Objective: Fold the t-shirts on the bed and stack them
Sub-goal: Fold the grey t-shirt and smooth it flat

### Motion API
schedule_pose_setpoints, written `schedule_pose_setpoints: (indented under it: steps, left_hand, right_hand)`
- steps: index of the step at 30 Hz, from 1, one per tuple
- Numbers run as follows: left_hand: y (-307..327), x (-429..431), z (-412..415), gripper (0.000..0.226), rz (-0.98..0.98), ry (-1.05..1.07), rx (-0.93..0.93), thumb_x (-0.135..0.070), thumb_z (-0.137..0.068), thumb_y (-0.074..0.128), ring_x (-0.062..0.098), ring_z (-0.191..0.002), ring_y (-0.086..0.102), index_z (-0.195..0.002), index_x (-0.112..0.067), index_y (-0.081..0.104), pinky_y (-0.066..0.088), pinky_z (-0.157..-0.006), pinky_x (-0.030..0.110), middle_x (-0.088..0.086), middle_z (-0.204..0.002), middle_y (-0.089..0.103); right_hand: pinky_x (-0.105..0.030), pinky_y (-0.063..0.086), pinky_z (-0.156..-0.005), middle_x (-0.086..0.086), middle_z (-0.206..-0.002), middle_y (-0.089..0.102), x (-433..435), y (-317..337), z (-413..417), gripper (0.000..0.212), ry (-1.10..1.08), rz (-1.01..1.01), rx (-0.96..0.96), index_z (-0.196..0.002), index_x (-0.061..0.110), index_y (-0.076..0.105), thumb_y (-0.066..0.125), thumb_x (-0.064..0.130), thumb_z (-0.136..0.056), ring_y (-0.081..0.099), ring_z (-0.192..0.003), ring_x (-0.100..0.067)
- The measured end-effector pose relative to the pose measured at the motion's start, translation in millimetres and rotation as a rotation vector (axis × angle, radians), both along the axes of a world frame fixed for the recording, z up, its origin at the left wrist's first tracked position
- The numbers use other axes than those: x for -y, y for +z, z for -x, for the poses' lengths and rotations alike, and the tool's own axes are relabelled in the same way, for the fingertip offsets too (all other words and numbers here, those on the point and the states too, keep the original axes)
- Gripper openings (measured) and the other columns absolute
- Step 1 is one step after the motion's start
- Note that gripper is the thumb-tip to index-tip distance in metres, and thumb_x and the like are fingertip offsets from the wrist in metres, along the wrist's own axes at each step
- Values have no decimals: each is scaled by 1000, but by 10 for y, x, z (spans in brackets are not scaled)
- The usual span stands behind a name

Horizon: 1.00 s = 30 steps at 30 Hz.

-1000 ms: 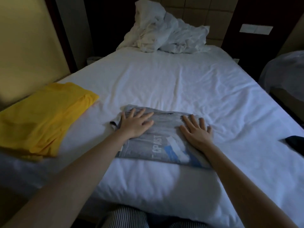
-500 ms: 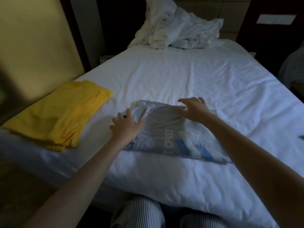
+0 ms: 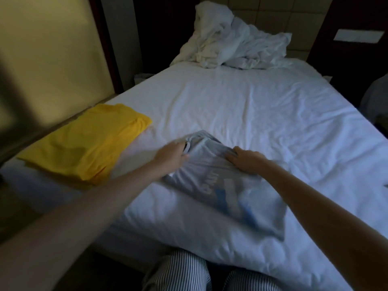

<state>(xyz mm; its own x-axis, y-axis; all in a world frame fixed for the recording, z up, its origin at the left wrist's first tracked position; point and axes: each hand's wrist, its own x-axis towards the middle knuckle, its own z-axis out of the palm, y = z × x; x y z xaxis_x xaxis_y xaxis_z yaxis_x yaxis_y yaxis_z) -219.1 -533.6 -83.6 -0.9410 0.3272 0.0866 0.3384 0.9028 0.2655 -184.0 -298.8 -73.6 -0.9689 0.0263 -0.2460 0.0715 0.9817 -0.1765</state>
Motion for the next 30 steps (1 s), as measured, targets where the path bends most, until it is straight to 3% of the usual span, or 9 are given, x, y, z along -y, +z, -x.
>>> schedule_pose_setpoints:
  steps: [2,5,8,11,14,17,19,25,30]
  left_hand:
    - [223,34,190,46,111,-71,-66,-40,-94,52,35,-112,54,-130,-13,47,44,-84,37,16,-125,55]
    - [325,-15,286,59,276,-168,-68,-45,-93,53,33,-113,53,-143,-20,35,41,-80,35,14,-128,54]
    - [121,-26,95,69,312,-123,-51,-45,-95,46,32,-131,36,-151,-27,10,32,-99,41,10,-144,40]
    - [20,73,-240,73,97,139,-104,-49,-95,43,36,-137,24,-151,-29,0,28,-105,47,10,-154,20]
    - [-12,179,-649,77,-365,419,178,-44,-94,47,41,-131,33,-151,-12,5,34,-102,43,22,-148,27]
    - [-150,144,-1064,63,-559,216,266,-32,-93,53,34,-127,44,-145,-11,25,39,-93,33,19,-139,42]
    - [-221,76,-1219,73,-593,127,253,-33,-90,57,30,-130,42,-150,-17,18,37,-93,28,18,-143,38]
    - [-110,-33,-1174,63,-1201,269,458,1,-93,49,15,-123,44,-149,-13,25,39,-89,21,5,-149,35]
    - [7,198,-1031,63,-1129,213,409,4,-91,49,11,-117,45,-148,-12,28,39,-79,14,5,-147,39]
  right_hand:
    - [-40,30,-108,-14,-149,33,55,119,-156,64,-50,129,176,-145,9,27,22,53,-98,37,-133,-30]
    - [-37,46,-89,-12,-146,36,92,226,-455,64,-139,251,320,-144,9,25,29,52,-97,47,-124,-30]
    - [-39,41,-97,-15,-139,45,111,136,-593,57,-153,270,49,-139,13,32,31,51,-97,49,-120,-31]
    - [-39,40,-100,-16,-137,49,195,24,-624,62,-234,425,-128,-140,14,31,35,55,-94,50,-120,-32]
    - [-36,37,-100,-15,-142,42,311,1,-645,68,-215,443,-155,-143,12,29,45,53,-91,45,-125,-32]
    - [-37,37,-100,-15,-143,37,376,12,-675,71,-199,380,-106,-146,13,23,50,50,-90,43,-126,-34]
    - [-36,37,-99,-15,-142,39,396,-7,-730,67,-198,357,-131,-146,13,24,50,44,-92,44,-125,-33]
    - [-34,42,-91,-12,-129,55,502,-56,-931,45,-321,594,-309,-133,11,46,55,25,-92,53,-112,-29]
    - [-33,46,-90,-13,-129,53,612,55,-955,53,-494,986,-249,-137,7,44,62,11,-87,54,-112,-28]
